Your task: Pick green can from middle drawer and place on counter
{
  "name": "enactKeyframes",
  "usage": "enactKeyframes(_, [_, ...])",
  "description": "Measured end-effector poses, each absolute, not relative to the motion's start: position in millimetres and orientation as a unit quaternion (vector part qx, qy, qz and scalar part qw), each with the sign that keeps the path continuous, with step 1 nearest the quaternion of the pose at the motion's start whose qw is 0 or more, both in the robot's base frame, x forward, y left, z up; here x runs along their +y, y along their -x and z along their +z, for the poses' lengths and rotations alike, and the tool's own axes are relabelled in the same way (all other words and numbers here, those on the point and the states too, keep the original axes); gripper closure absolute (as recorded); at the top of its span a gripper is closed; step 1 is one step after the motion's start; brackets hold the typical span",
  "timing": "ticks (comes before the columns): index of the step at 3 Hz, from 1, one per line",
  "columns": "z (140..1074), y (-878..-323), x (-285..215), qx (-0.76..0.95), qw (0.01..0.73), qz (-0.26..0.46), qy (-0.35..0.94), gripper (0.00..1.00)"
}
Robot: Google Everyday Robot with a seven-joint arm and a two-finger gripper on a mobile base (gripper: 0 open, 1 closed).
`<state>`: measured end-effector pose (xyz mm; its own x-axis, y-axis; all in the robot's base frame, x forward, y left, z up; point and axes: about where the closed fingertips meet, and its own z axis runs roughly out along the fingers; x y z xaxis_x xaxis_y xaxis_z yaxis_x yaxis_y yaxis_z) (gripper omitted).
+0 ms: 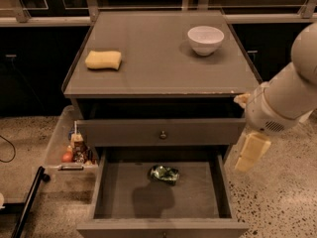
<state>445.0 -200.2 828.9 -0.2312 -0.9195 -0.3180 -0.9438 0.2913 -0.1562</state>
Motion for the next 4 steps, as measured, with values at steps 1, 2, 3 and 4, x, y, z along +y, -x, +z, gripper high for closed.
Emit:
enactKeyframes(1, [769.3,-453.1,-191.1,0.775,0.190,0.049,0.600,0.00])
enactKeyframes(2, [769.0,-453.1,-191.1,0.775,0.191,0.050,0.600,0.00])
enactKeyframes(3, [738.0,-457.0,-185.1,0.783,0.197,0.085,0.584,0.00])
enactKeyframes(4, [681.7,-462.7,-175.1,0.787,0.214,0.123,0.565,0.00])
